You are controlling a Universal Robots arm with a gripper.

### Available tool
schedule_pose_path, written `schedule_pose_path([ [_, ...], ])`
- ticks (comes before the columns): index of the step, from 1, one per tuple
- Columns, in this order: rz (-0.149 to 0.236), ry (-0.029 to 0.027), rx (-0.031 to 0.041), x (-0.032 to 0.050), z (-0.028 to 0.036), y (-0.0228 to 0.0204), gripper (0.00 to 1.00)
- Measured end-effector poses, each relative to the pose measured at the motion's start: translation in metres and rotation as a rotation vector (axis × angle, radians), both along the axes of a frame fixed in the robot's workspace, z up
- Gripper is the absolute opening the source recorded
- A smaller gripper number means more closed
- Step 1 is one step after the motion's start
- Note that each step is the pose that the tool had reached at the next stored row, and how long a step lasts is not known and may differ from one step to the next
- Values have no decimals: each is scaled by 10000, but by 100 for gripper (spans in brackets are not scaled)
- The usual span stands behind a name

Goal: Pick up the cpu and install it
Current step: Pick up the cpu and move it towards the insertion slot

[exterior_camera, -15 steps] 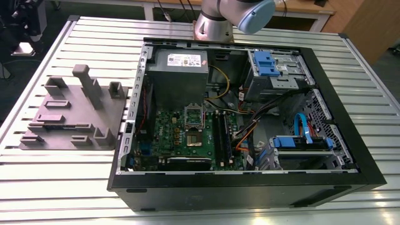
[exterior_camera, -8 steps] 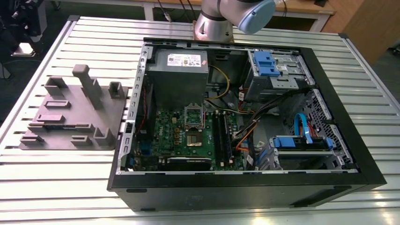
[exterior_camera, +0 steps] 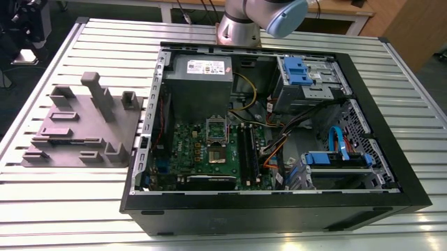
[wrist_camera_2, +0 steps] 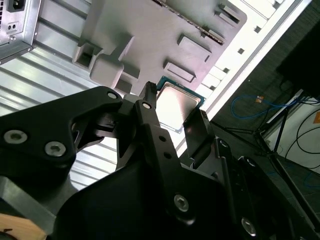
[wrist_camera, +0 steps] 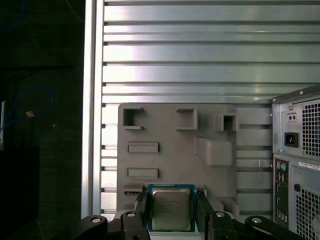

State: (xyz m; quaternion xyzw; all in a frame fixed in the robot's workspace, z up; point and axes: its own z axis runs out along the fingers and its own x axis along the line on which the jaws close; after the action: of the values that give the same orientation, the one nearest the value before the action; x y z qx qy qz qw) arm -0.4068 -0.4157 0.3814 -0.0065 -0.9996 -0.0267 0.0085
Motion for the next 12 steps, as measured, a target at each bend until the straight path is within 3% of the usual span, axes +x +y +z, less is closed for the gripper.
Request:
schedule_pose_path([
  [12,1,0,0,65,0,-1,47],
])
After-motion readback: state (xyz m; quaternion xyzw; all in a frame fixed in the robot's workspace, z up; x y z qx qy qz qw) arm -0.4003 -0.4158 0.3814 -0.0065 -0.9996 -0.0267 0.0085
